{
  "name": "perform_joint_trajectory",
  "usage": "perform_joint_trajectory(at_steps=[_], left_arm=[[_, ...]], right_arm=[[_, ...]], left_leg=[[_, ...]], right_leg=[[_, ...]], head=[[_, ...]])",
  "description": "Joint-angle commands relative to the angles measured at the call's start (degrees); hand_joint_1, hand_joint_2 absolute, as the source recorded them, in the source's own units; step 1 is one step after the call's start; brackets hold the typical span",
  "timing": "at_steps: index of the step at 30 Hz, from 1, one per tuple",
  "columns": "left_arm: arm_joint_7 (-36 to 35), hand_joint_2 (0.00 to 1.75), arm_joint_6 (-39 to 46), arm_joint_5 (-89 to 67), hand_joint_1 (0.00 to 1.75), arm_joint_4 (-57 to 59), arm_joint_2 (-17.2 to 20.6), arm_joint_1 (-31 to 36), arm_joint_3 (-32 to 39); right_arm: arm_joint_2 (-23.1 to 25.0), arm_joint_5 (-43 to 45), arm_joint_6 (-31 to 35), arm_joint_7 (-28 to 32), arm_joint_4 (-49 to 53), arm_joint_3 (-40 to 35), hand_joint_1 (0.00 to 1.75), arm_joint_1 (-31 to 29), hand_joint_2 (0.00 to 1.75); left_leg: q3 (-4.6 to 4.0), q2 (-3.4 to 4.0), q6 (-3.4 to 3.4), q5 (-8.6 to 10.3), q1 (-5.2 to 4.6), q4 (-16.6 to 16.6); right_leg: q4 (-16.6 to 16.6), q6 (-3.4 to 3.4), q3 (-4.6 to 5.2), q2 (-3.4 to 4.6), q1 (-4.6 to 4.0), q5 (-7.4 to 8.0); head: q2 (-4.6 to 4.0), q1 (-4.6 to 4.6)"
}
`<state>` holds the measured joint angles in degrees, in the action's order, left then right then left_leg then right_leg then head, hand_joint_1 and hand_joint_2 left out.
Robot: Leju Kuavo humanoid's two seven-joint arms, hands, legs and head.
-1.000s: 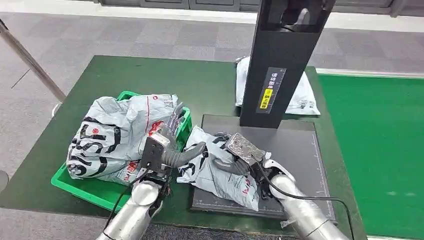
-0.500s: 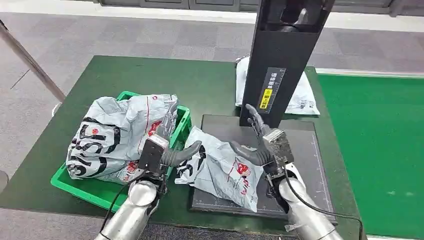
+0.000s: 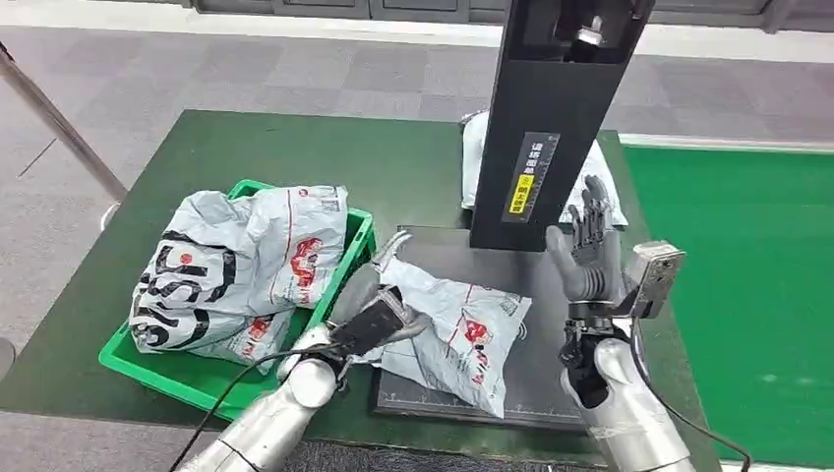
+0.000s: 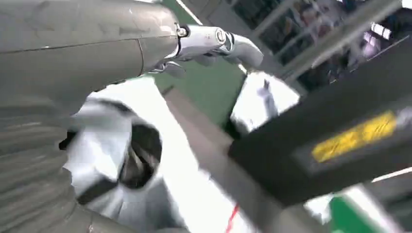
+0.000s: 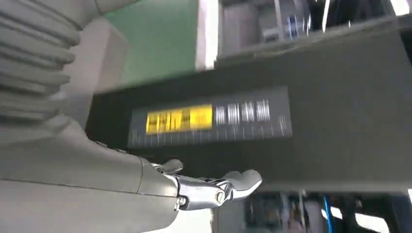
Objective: Moved the parcel from conveyor to table for the left to box.
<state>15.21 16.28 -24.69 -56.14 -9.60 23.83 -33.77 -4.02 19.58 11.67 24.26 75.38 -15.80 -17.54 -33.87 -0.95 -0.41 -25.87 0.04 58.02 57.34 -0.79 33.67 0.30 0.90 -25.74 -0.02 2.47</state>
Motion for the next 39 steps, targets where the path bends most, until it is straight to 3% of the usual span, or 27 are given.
perform_joint_trajectory(at_steps=[1,3,19,23,29,35,39], left_arm=[[-8.0,1.75,-3.8,-20.0,1.75,29.4,-0.2,10.9,-17.4],[-9.7,1.75,-4.4,-24.4,1.75,31.9,-0.4,12.3,-20.2],[-10.7,1.75,-5.5,-26.3,1.75,31.6,-0.2,12.8,-20.9],[-8.5,1.75,-1.4,-23.9,1.75,28.9,0.4,12.6,-16.6],[-3.7,1.75,10.7,-16.6,1.75,15.2,2.7,9.1,-7.5],[-1.2,1.75,18.3,-11.7,1.75,-8.5,8.7,4.6,1.8],[-0.5,1.75,20.6,-12.4,1.75,-16.4,11.9,2.9,7.7]], right_arm=[[1.2,1.6,-1.0,-1.2,-3.0,10.3,0.00,0.4,1.75],[1.3,1.4,-1.9,-1.5,-3.0,10.4,0.00,0.8,1.75],[1.4,1.1,-2.2,-1.6,-3.0,10.4,0.00,0.9,1.75],[1.2,0.7,-3.5,-1.9,-4.4,10.1,0.00,0.6,1.75],[1.2,0.9,-3.6,-2.0,-4.4,9.9,0.00,0.9,1.75],[1.1,2.4,-1.7,-1.7,-1.3,10.6,0.00,3.9,1.75],[0.9,3.5,-0.1,-1.7,2.4,12.6,0.00,7.3,1.75]], left_leg=[[0.15,-0.06,-0.03,0.08,-0.01,-0.1],[0.14,-0.11,-0.03,0.07,0.03,-0.1],[0.76,0.14,-0.04,0.19,0.00,-0.3],[0.83,0.17,-0.05,0.21,0.02,-0.3],[0.77,0.23,-0.05,0.13,0.06,-0.2],[0.43,0.23,-0.13,0.10,0.09,-0.1],[0.22,0.29,-0.20,0.09,0.11,-0.1]], right_leg=[[-0.1,0.06,-0.16,-0.14,-0.01,0.04],[-0.1,0.09,-0.17,-0.19,-0.04,0.05],[-0.2,0.07,-0.83,-0.01,-0.02,0.21],[-0.3,0.10,-0.89,0.01,-0.05,0.24],[-0.2,0.11,-0.79,0.08,-0.08,0.20],[0.0,0.20,-0.35,0.12,-0.11,0.15],[0.1,0.26,-0.10,0.16,-0.12,0.13]], head=[[0.00,0.04],[0.00,0.04],[0.00,0.02],[0.00,0.02],[0.00,0.02],[0.00,0.02],[0.00,0.02]])
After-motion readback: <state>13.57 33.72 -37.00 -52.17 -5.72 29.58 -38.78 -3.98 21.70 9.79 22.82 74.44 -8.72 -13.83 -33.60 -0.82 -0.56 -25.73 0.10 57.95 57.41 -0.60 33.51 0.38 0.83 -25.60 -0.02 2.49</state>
